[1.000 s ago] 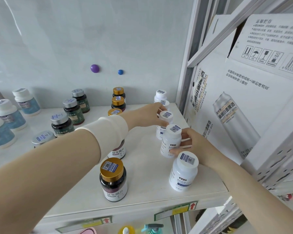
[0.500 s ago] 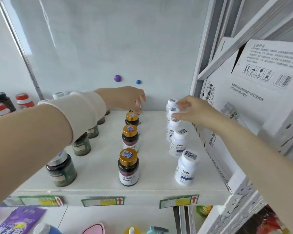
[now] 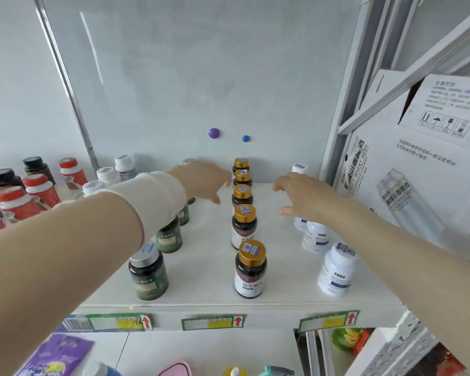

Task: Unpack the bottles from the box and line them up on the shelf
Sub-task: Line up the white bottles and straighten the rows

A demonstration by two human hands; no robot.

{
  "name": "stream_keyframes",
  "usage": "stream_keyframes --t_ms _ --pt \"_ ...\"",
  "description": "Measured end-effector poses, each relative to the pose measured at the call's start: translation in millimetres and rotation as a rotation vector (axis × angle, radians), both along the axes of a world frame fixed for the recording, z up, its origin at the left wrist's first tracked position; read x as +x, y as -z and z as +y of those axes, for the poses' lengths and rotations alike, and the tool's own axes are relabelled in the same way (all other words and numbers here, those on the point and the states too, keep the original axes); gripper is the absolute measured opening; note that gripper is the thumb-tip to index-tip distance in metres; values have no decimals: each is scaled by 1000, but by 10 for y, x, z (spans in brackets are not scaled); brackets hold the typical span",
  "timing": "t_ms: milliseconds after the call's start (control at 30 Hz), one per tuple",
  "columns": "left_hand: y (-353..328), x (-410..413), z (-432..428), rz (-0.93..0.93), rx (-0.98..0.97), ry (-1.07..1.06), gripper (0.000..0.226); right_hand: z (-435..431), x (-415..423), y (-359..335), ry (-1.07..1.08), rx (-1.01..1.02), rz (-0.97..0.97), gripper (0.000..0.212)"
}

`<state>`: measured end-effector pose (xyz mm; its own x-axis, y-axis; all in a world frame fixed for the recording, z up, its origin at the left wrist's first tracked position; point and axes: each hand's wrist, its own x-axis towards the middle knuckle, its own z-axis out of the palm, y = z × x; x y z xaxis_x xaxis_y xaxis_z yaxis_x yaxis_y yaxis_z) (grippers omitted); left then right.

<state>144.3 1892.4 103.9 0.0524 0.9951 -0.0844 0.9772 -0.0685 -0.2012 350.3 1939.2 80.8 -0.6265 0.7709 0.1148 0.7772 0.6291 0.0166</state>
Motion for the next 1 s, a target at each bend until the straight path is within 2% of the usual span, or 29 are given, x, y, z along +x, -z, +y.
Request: stream_keyframes --t_ms 133,233,333,500,733,867,1000 --pt "131 -45 142 -288 16 48 49 -71 -99 107 46 -114 206 56" --pt "274 -90 273 -528 21 24 51 -155 -143 280 98 -278 445 62" --pt "400 -126 384 -701 -7 -6 59 -215 -194 451 143 -419 565 66" --pt "510 -143 529 -732 -24 8 66 -213 -300 629 187 -568 655 69" --pt "585 -96 656 -700 -20 19 60 -172 -352 795 183 -692 831 55" --pt "598 -83 668 -712 -6 14 52 -146 -377 903 140 -684 864 44" --pt "575 -106 668 -764 -52 12 49 -133 -381 954 138 -659 888 43"
